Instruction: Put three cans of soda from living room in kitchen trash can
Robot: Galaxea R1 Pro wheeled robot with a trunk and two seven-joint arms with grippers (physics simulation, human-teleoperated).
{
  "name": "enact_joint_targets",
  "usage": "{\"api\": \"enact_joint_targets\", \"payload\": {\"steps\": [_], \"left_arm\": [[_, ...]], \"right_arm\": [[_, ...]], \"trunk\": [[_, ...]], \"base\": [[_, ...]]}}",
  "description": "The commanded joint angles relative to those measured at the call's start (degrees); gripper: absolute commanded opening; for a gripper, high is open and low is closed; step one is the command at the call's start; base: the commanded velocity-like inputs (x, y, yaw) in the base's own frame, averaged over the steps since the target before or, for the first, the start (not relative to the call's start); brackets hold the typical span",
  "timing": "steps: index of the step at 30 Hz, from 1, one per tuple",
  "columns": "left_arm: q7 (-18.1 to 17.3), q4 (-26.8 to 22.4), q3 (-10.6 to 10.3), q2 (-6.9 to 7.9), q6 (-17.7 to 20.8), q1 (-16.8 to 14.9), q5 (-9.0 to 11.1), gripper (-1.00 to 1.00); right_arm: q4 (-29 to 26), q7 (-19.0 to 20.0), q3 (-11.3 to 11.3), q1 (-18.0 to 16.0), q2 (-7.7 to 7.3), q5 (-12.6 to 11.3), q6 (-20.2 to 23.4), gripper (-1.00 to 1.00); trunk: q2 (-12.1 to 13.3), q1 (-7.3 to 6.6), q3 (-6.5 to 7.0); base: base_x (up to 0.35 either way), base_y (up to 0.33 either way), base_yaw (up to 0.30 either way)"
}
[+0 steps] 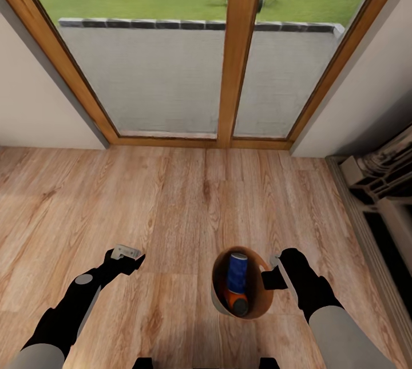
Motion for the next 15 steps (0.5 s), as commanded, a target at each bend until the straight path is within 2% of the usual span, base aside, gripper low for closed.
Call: {"api": "enact_joint_targets", "payload": {"steps": [1,9,15], "left_arm": [[0.0,0.0,0.0,0.0,0.0,0.0,0.0,1.0],[0.0,0.3,0.0,0.0,0.0,0.0,0.0,1.0],[0.0,0.4,0.0,-0.06,-0.1,0.0,0.0,1.0]], "right_arm": [[0.0,0.3,0.0,0.0,0.01,-1.4,0.1,-1.0],[0.1,0.3,0.3,0.0,0.01,-1.4,0.0,-1.0],[0.1,0.2,0.5,0.0,0.01,-1.4,-0.8,-1.0]], "trunk": [[0.0,0.0,0.0],[0.0,0.0,0.0],[-2.4,1.32,-1.08]], "base": [[0.0,0.0,0.0],[0.0,0.0,0.0],[0.0,0.0,0.0]]}}
